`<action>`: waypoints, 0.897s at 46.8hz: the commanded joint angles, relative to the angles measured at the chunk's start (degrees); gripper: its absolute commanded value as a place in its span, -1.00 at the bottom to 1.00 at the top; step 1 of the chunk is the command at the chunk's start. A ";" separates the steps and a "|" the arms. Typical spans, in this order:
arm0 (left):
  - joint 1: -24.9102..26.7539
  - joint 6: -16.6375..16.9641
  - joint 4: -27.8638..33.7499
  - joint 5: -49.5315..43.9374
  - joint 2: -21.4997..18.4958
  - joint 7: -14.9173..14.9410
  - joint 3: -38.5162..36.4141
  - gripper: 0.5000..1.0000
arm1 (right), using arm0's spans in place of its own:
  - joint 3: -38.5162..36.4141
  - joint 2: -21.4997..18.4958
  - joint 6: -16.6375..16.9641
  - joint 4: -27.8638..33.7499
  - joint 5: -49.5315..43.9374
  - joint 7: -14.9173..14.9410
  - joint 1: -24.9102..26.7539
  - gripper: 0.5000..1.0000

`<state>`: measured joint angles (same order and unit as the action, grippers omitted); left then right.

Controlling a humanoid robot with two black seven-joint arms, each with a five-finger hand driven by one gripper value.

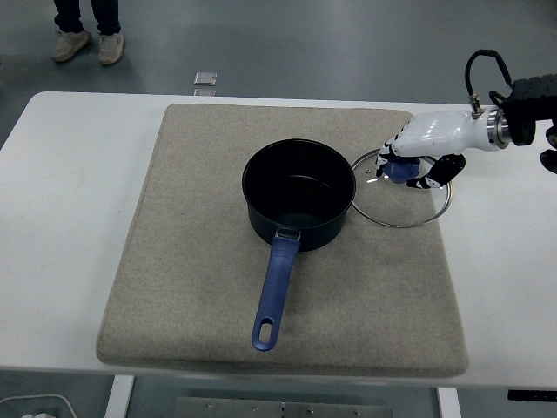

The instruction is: Lift the pot lid and place it to the right of the pot.

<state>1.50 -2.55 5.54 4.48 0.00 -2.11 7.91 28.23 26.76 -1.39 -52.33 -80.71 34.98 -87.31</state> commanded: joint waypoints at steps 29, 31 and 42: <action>0.00 0.00 0.00 0.00 0.00 0.00 0.00 1.00 | 0.07 -0.83 -4.23 0.03 1.44 0.02 4.16 -1.00; 0.00 0.00 0.00 0.00 0.00 0.00 0.00 1.00 | -0.01 -0.92 -4.32 0.03 1.44 0.02 4.25 -1.00; 0.00 0.00 0.00 0.00 0.00 0.00 0.00 1.00 | -0.01 -1.01 -4.23 0.03 4.34 0.02 4.69 -0.30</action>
<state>1.49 -2.55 5.54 4.48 0.00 -2.11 7.91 28.24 25.80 -5.70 -52.26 -76.81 35.00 -82.63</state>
